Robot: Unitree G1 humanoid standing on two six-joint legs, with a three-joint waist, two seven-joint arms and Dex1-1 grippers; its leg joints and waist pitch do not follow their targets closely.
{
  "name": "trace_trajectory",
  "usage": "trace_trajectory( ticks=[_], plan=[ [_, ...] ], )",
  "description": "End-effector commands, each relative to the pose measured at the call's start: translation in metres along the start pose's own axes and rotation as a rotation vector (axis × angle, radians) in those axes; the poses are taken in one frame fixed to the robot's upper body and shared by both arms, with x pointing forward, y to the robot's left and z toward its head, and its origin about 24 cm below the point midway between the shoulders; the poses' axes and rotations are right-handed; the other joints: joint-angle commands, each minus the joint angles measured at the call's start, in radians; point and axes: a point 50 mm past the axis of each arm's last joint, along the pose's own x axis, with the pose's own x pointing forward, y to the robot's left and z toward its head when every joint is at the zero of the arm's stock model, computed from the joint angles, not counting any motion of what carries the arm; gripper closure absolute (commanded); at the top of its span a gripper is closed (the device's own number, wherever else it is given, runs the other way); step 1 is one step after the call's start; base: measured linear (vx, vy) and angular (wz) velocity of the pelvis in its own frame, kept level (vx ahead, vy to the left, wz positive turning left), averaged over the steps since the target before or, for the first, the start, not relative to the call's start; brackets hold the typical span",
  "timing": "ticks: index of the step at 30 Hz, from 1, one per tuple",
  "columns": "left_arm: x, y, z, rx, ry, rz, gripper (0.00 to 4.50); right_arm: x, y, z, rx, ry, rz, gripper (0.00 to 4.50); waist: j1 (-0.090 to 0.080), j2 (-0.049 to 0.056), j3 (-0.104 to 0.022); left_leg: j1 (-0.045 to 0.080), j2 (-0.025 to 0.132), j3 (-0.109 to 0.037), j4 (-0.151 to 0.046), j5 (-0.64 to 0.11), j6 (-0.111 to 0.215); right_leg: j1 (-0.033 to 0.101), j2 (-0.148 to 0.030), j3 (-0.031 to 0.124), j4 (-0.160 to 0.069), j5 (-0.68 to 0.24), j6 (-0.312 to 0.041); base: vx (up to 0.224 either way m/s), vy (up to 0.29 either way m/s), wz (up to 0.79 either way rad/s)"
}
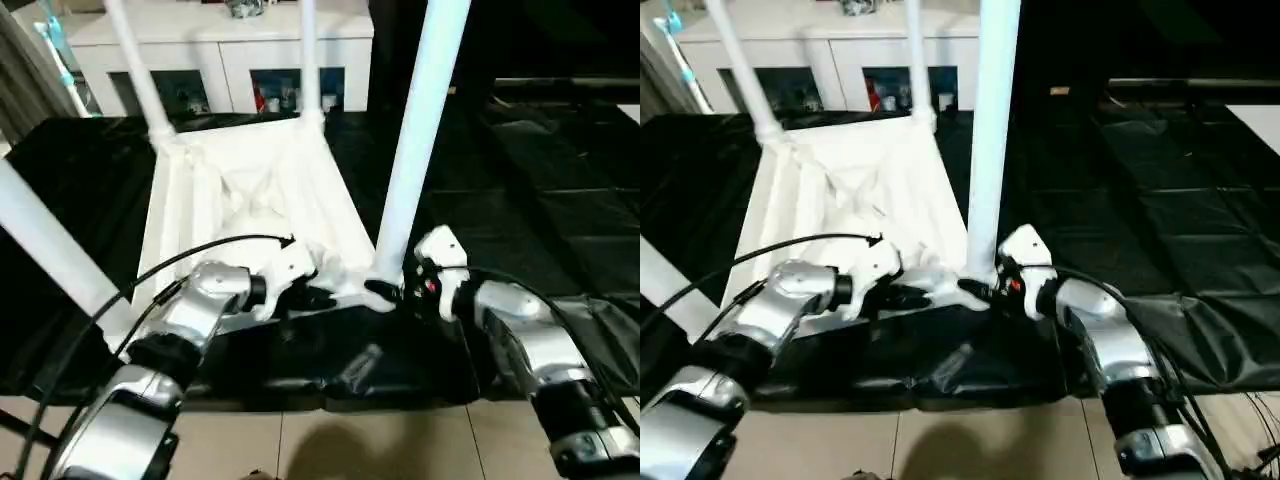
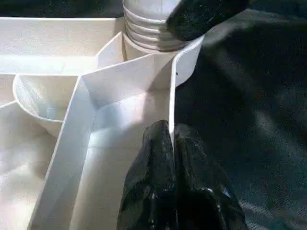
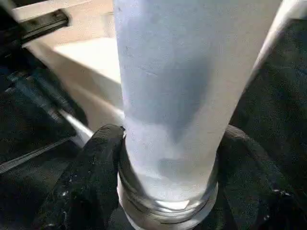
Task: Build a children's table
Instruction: Rotate leg to tighten
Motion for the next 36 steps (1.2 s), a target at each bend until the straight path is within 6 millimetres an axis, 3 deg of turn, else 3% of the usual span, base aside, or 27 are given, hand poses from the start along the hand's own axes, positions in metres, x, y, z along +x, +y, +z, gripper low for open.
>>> trace_trajectory(
  ticks=[1, 9, 12, 14, 19, 20, 21, 24, 27, 29, 31, 32, 34, 35, 36],
  plan=[
    [0.009, -0.002, -0.006, -0.066, 0.014, 0.037, 4.50, 0.008, 0.005, -0.006, 0.017, 0.040, -0.020, 1.89, -0.008, -0.022, -0.058, 0.026, 0.042, -0.023, -0.074, -0.290, 0.025, 0.031, -0.056, 0.035, -0.081, -0.421, -0.176, 0.000, 0.000, 0.00],
    [0.032, 0.006, 0.011, -0.127, 0.019, 0.203, 4.50, 0.036, 0.017, 0.001, 0.053, 0.068, -0.176, 1.90, -0.023, -0.021, -0.058, 0.029, 0.038, -0.028, -0.076, -0.318, 0.008, 0.031, -0.057, 0.032, -0.089, -0.443, -0.165, 0.000, 0.000, 0.00],
    [0.039, 0.012, 0.019, -0.176, 0.011, 0.319, 4.50, 0.051, 0.017, 0.004, 0.143, 0.106, -0.312, 1.90, -0.033, -0.014, -0.059, 0.026, 0.035, -0.030, -0.078, -0.325, 0.003, 0.030, -0.055, 0.031, -0.087, -0.445, -0.162, 0.000, 0.000, 0.00],
    [0.042, 0.015, 0.023, -0.181, 0.015, 0.376, 4.50, 0.058, 0.019, 0.004, 0.175, 0.122, -0.346, 1.91, -0.031, -0.015, -0.058, 0.032, 0.035, -0.030, -0.076, -0.343, 0.001, 0.027, -0.056, 0.031, -0.093, -0.458, -0.158, 0.000, 0.000, 0.00],
    [0.043, 0.015, 0.024, -0.169, 0.016, 0.371, 4.50, 0.063, 0.024, 0.006, 0.128, 0.127, -0.326, 1.91, -0.028, -0.019, -0.061, 0.023, 0.037, -0.031, -0.078, -0.312, 0.013, 0.035, -0.058, 0.032, -0.086, -0.400, -0.159, 0.000, 0.000, 0.00],
    [0.042, 0.015, 0.023, -0.167, 0.018, 0.366, 4.50, 0.063, 0.025, 0.008, 0.148, 0.098, -0.307, 1.56, -0.027, -0.018, -0.061, 0.023, 0.037, -0.030, -0.078, -0.302, 0.020, 0.035, -0.058, 0.033, -0.085, -0.383, -0.165, 0.000, 0.000, 0.00],
    [0.042, 0.015, 0.022, -0.164, 0.020, 0.361, 4.50, 0.062, 0.025, 0.010, 0.166, 0.079, -0.307, 1.21, -0.027, -0.019, -0.061, 0.022, 0.037, -0.029, -0.078, -0.297, 0.025, 0.036, -0.059, 0.033, -0.084, -0.378, -0.168, 0.000, 0.000, 0.00],
    [0.041, 0.015, 0.020, -0.160, 0.028, 0.353, 4.50, 0.060, 0.022, 0.013, 0.188, 0.048, -0.301, 1.16, -0.027, -0.017, -0.060, 0.022, 0.037, -0.029, -0.078, -0.303, 0.031, 0.037, -0.059, 0.032, -0.086, -0.394, -0.167, 0.000, 0.000, 0.00],
    [0.040, 0.015, 0.019, -0.143, 0.032, 0.336, 4.50, 0.056, 0.017, 0.014, 0.173, 0.038, -0.299, 0.78, -0.030, -0.017, -0.058, 0.025, 0.038, -0.030, -0.080, -0.331, 0.021, 0.033, -0.058, 0.032, -0.090, -0.431, -0.157, 0.000, 0.000, 0.00],
    [0.037, 0.014, 0.017, -0.105, 0.026, 0.295, 4.50, 0.044, 0.006, 0.014, 0.137, 0.015, -0.282, 0.69, -0.031, -0.017, -0.057, 0.023, 0.037, -0.032, -0.082, -0.347, 0.020, 0.036, -0.059, 0.030, -0.094, -0.455, -0.143, 0.000, 0.000, 0.00],
    [0.035, 0.013, 0.016, -0.095, 0.021, 0.280, 4.50, 0.039, 0.003, 0.014, 0.120, 0.010, -0.269, 0.69, -0.031, -0.017, -0.057, 0.023, 0.039, -0.032, -0.082, -0.341, 0.022, 0.034, -0.059, 0.032, -0.092, -0.442, -0.141, 0.000, 0.000, 0.00],
    [0.033, 0.012, 0.014, -0.093, 0.012, 0.249, 4.50, 0.032, -0.001, 0.012, 0.089, 0.010, -0.245, 0.69, -0.031, -0.016, -0.057, 0.018, 0.038, -0.034, -0.082, -0.334, 0.025, 0.040, -0.059, 0.030, -0.091, -0.437, -0.142, 0.000, 0.000, 0.00],
    [0.027, 0.009, 0.011, -0.049, -0.022, 0.172, 4.50, 0.016, -0.007, 0.008, 0.053, 0.004, -0.181, 0.69, -0.030, -0.020, -0.057, 0.018, 0.039, -0.031, -0.080, -0.324, 0.039, 0.040, -0.059, 0.032, -0.091, -0.411, -0.151, 0.000, 0.000, 0.00],
    [0.023, 0.007, 0.009, -0.030, -0.042, 0.124, 4.50, 0.009, -0.009, 0.006, 0.039, 0.001, -0.141, 0.69, -0.028, -0.011, -0.058, 0.017, 0.040, -0.031, -0.079, -0.317, 0.047, 0.041, -0.062, 0.032, -0.089, -0.399, -0.159, 0.000, 0.000, 0.00],
    [0.022, 0.006, 0.009, -0.025, -0.047, 0.109, 4.50, 0.006, -0.009, 0.006, 0.035, 0.001, -0.129, 0.69, -0.029, -0.019, -0.061, 0.013, 0.039, -0.028, -0.075, -0.292, 0.061, 0.045, -0.059, 0.033, -0.085, -0.358, -0.172, 0.000, 0.000, 0.00]
  ],
)
